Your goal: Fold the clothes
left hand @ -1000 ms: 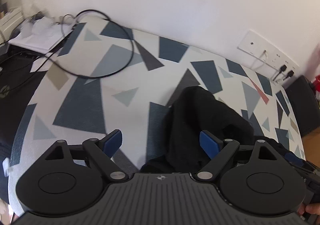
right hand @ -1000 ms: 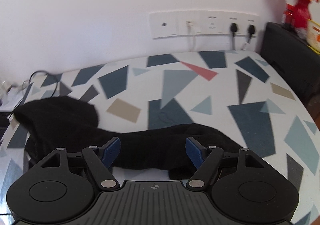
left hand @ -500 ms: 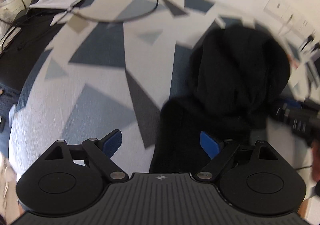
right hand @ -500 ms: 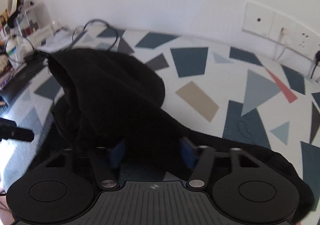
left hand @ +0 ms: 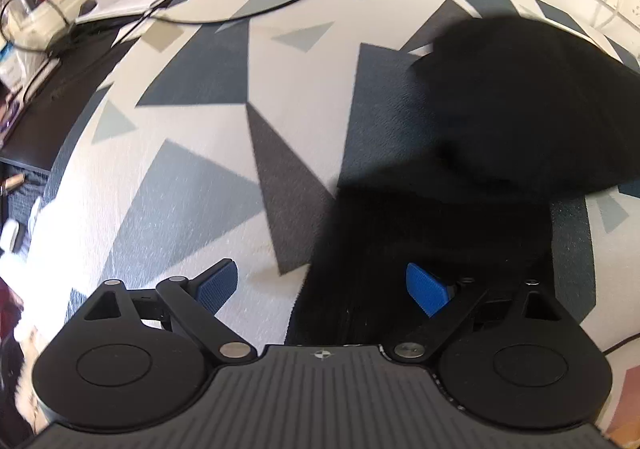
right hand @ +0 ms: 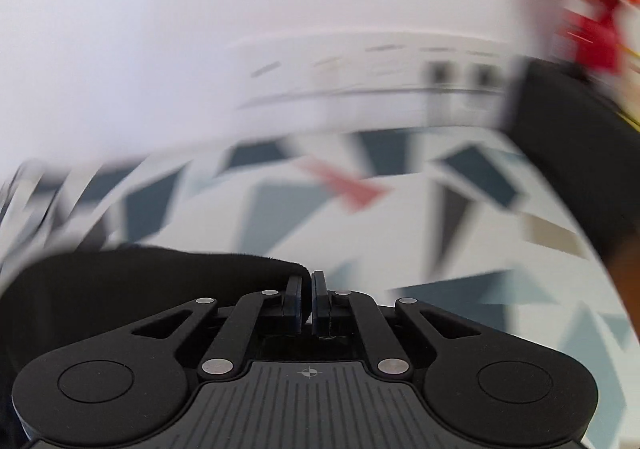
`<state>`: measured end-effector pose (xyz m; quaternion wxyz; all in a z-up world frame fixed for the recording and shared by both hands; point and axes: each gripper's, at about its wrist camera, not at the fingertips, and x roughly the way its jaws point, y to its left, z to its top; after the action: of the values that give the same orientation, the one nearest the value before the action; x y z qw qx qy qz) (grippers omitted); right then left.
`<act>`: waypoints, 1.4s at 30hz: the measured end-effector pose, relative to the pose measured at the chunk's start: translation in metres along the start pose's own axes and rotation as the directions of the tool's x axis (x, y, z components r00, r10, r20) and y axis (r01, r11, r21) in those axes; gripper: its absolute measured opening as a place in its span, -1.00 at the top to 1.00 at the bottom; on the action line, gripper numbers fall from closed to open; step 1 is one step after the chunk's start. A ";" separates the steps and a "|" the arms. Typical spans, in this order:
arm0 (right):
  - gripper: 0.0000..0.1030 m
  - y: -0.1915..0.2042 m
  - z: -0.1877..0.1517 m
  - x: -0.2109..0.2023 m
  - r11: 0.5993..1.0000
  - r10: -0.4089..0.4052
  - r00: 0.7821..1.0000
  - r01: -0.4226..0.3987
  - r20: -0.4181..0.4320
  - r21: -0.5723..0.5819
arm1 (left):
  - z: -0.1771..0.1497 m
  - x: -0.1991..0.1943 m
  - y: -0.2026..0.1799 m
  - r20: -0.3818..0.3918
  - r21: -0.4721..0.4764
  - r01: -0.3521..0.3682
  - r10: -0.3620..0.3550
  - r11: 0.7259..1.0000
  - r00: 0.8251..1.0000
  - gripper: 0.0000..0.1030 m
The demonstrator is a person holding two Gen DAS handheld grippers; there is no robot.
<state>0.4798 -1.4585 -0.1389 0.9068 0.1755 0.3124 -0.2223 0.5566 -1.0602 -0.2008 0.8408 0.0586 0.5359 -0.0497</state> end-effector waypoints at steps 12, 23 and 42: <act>0.90 -0.105 -0.003 -0.030 0.971 -0.107 0.994 0.107 -0.013 0.214 | 0.010 -0.006 -0.041 0.091 0.066 0.137 -0.143 0.988 0.986 0.81; 0.40 -0.073 -0.016 -0.057 0.998 -0.035 0.999 0.037 0.037 -0.048 | 0.055 -0.085 -0.007 0.440 -0.119 0.097 -0.035 0.988 0.898 0.89; -0.01 0.224 -0.103 -0.005 0.587 0.347 0.891 -0.450 -0.292 -0.673 | -0.003 -0.074 0.057 0.363 -0.245 0.122 -0.026 0.962 0.932 0.90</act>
<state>0.5413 -1.2219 -0.1719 0.9045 -0.1181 0.3848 0.1407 0.5315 -1.0015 -0.1320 0.9216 -0.0839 0.3785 -0.0200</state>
